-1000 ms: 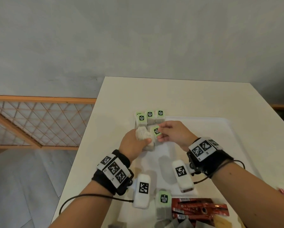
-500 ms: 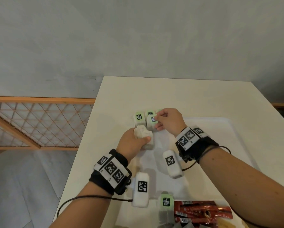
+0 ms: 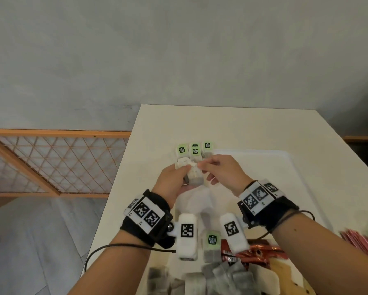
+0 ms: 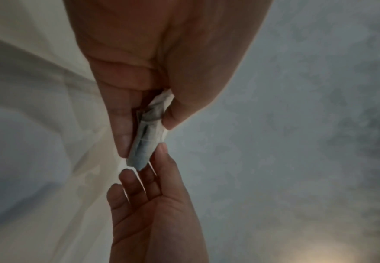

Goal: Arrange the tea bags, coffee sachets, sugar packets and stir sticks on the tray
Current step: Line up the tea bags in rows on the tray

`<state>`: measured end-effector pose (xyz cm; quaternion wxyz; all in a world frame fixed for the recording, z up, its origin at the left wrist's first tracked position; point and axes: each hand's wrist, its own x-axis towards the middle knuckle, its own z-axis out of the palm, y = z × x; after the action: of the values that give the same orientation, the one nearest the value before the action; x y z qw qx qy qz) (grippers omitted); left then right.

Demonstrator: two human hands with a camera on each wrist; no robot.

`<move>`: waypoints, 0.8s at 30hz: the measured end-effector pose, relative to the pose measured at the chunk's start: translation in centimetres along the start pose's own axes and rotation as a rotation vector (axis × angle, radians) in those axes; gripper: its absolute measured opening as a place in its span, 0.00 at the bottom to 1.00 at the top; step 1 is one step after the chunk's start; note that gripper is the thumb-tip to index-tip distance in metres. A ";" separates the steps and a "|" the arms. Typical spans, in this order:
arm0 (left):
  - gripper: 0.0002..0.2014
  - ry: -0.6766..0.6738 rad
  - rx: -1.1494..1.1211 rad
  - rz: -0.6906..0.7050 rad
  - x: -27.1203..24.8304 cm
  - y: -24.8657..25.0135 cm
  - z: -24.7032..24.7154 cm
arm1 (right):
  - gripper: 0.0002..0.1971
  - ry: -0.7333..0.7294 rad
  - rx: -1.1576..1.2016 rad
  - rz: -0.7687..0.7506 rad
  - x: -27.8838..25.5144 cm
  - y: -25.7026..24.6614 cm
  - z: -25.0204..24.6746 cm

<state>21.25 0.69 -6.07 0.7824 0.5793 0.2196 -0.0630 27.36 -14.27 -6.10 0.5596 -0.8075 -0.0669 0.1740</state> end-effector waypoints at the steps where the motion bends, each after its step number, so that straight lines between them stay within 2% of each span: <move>1: 0.09 0.007 0.015 0.011 -0.5 0.0 0.3 | 0.07 0.009 0.047 -0.005 -0.7 0.0 -0.1; 4: 0.08 0.008 0.033 0.033 -2.1 -0.3 0.9 | 0.06 -0.019 0.145 0.009 -2.8 -0.1 -0.7; 7: 0.08 0.014 0.056 0.060 -3.5 -0.7 1.2 | 0.06 -0.054 0.122 -0.001 -4.7 -0.2 -1.2; 12: 0.11 0.168 0.200 0.255 -4.7 -1.2 1.4 | 0.06 0.088 0.126 -0.046 -6.5 -0.4 -2.1; 14: 0.14 0.200 0.469 0.377 -5.0 -1.4 1.4 | 0.07 0.149 0.067 -0.064 -7.0 -0.5 -2.4; 17: 0.16 0.205 1.095 0.534 -6.0 -1.4 2.3 | 0.07 0.208 -0.160 -0.121 -7.4 -0.6 -2.2; 18: 0.15 0.195 1.175 0.564 -6.6 -1.3 2.8 | 0.07 0.209 -0.204 -0.144 -7.6 -0.7 -1.9; 21: 0.14 0.118 1.144 0.538 -6.5 -2.0 3.8 | 0.05 0.209 -0.209 -0.183 -7.9 -0.9 -1.2; 24: 0.14 0.041 0.859 0.470 -5.8 -2.5 4.0 | 0.05 0.216 -0.125 -0.180 -8.0 -1.0 -0.9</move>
<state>16.24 -4.78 -4.91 0.4613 0.8847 0.0524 0.0418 20.36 -17.14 -3.23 0.5254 -0.8457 -0.0890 0.0308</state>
